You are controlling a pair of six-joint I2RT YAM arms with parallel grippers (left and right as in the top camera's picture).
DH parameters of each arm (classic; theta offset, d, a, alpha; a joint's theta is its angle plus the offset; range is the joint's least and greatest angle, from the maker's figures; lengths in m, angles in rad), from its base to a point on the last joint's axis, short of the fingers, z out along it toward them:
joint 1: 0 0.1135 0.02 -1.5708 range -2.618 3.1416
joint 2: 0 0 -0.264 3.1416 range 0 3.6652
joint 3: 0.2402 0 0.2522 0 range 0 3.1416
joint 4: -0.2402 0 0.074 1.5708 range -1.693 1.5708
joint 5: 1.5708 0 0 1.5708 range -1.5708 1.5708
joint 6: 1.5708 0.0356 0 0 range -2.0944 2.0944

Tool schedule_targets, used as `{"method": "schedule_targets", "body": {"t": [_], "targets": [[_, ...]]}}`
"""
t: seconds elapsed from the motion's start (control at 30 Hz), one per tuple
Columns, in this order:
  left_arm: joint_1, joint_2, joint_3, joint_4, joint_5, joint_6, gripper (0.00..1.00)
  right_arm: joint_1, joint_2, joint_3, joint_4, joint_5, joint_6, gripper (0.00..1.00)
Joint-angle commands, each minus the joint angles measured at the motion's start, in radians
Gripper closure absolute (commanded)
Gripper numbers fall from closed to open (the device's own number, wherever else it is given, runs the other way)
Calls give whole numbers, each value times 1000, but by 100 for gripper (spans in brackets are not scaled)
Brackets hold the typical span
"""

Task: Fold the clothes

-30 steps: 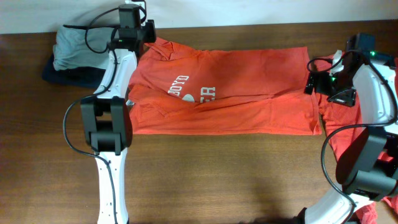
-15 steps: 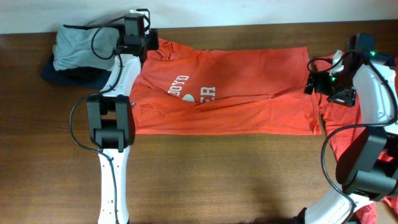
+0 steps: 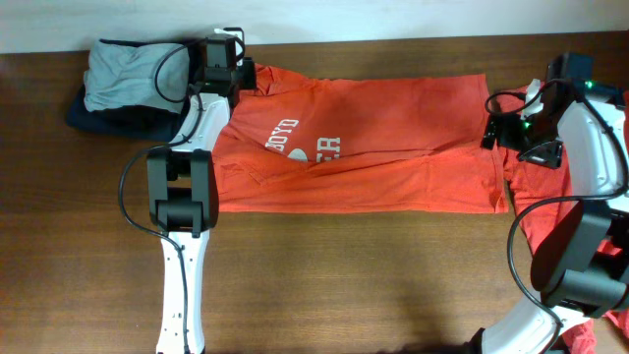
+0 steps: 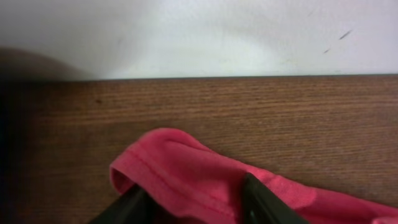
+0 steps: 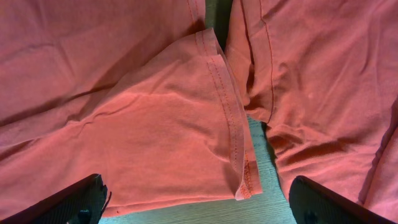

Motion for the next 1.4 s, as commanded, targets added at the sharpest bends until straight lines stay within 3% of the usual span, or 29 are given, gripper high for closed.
{"method": "schedule_targets", "body": {"t": [0.0, 0.1, 0.27, 0.47, 0.53, 0.87, 0.93, 1.03, 1.07, 1.37], "targets": [[0, 18, 6, 2, 4, 3, 77, -1, -5, -3, -1, -10, -3, 1], [0, 15, 38, -41, 7, 3, 99, -1, -5, -3, -1, -9, -3, 1], [-1, 13, 188, -167, 7, 4, 99, -1, -5, -3, -1, -9, -3, 1], [-1, 13, 340, -301, 7, 4, 91, -1, -5, -3, -1, -9, -3, 1], [-1, 13, 355, -310, 7, 4, 83, -1, -5, -3, -1, -9, -3, 1], [-2, 14, 354, -366, 8, 4, 81, -1, -5, -3, -1, -10, -3, 1], [-4, 14, 354, -364, 26, 4, 69, -1, -5, -3, -1, -9, -3, 1], [-4, 23, 354, -336, 52, 3, 61, -1, -5, -3, -1, -9, -3, 1], [-5, 33, 354, -321, 52, 3, 52, -1, -5, -3, -1, -10, -3, 1], [-15, 112, 354, -221, 52, -37, 51, -1, -5, -3, -1, -10, -3, 1]]}}
